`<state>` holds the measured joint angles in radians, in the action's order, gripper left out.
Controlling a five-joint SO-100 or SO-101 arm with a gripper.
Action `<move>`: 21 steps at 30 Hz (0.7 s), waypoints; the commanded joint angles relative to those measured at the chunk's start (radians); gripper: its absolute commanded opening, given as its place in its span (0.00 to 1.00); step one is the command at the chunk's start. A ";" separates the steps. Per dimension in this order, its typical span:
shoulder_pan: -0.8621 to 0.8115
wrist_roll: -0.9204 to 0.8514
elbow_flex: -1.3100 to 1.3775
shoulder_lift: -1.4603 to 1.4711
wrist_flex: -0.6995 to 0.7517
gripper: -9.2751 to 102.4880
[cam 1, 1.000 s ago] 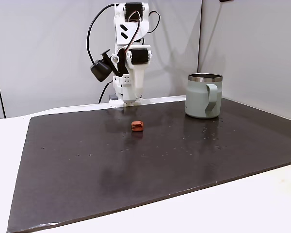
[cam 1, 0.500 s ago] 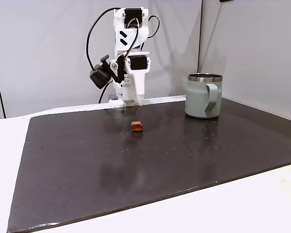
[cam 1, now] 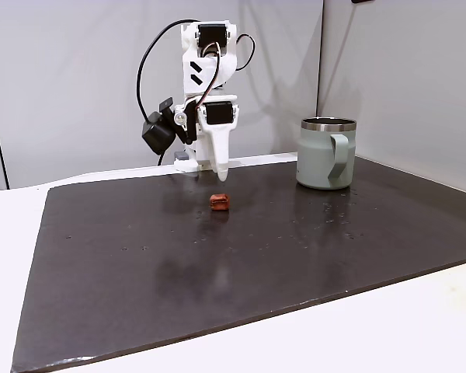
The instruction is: Grasp a cube and put it in the cup.
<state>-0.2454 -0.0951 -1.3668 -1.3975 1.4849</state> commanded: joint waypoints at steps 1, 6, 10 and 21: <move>-0.008 -0.005 0.012 0.012 -0.011 0.30; -0.018 -0.011 0.012 0.066 -0.017 0.30; -0.025 -0.015 0.018 0.101 -0.031 0.30; -0.009 -0.018 0.040 0.179 -0.049 0.31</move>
<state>-0.2592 -0.1043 -1.3668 -1.2088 1.4465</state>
